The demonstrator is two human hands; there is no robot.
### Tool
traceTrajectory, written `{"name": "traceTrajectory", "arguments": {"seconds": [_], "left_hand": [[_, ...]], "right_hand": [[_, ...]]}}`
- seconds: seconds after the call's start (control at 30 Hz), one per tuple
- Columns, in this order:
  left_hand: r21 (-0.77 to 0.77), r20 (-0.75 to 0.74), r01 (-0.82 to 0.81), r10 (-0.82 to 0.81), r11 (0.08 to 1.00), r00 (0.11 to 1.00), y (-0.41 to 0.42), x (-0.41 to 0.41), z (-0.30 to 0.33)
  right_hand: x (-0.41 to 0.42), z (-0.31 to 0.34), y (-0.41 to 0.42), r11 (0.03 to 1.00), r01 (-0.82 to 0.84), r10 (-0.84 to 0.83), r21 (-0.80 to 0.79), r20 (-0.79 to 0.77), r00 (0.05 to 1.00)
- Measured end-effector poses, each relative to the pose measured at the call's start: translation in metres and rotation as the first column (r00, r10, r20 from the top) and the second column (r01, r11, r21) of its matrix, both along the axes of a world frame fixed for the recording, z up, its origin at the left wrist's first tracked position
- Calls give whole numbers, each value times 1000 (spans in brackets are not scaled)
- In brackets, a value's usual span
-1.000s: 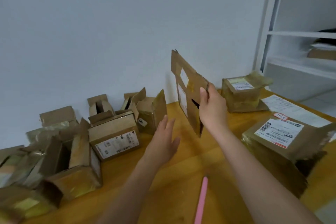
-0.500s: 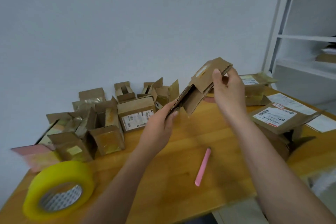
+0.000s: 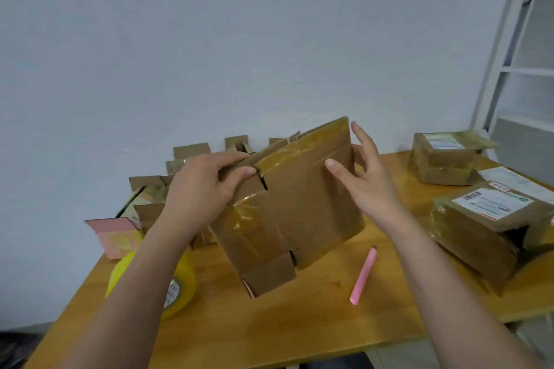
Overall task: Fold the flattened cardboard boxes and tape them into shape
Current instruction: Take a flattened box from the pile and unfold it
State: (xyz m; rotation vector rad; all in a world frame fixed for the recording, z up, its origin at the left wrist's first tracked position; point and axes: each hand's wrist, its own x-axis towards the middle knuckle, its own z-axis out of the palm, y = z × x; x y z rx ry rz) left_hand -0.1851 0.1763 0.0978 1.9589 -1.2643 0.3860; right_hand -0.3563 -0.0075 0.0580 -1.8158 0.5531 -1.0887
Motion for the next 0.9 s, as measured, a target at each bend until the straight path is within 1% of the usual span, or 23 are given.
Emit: {"name": "traceTrajectory", "arguments": {"seconds": [0.03, 0.07, 0.13, 0.17, 0.2, 0.23, 0.27, 0.3, 0.33, 0.5, 0.57, 0.67, 0.73, 0.8, 0.9], "left_hand": [[16, -15, -10, 10, 1000, 1000, 2, 2, -2], [83, 23, -46, 44, 995, 999, 2, 4, -7], [271, 196, -223, 173, 936, 965, 0, 8, -27], [294, 181, -259, 212, 920, 960, 0, 9, -39], [267, 57, -229, 222, 936, 973, 0, 7, -51], [186, -120, -162, 186, 969, 975, 1, 5, -60], [78, -283, -92, 111, 993, 953, 1, 3, -69], [-2, -362, -45, 41, 999, 931, 0, 0, -76], [-45, -392, -23, 3, 999, 920, -2, -2, -82], [-246, -379, 55, -148, 968, 914, -11, 1, -89], [-275, -383, 90, -195, 957, 903, -11, 3, -88], [-258, -378, 146, -239, 955, 894, -13, 0, -88], [-238, -364, 151, -233, 959, 902, -15, -1, -90], [-248, -383, 141, -231, 958, 894, -15, 2, -94], [-292, -416, 139, -257, 946, 872, -12, 7, -101]], "right_hand": [[5, -5, 1, 1000, 22, -22, -5, -7, 1000], [9, -12, 2, 999, 43, -43, -6, -20, 999], [16, -27, 2, 997, 73, -73, -13, -47, 996], [18, -34, 1, 996, 83, -84, -18, -57, 995], [18, -40, 0, 996, 93, -93, -17, -62, 994], [18, -44, -1, 995, 98, -98, -7, -60, 993], [17, -47, -1, 995, 95, -95, 9, -49, 994], [16, -50, 0, 996, 86, -85, 26, -32, 996], [15, -52, 1, 997, 71, -71, 37, -14, 997], [18, -54, 3, 999, -42, 42, 21, 28, 999], [16, -55, 5, 996, -83, 79, 45, 83, 993], [16, -57, 11, 986, -150, 137, 77, 148, 979], [19, -59, 16, 977, -180, 165, 110, 138, 977], [22, -64, 16, 978, -170, 157, 121, 109, 982], [24, -71, 11, 983, -125, 126, 137, 2, 992]]}}
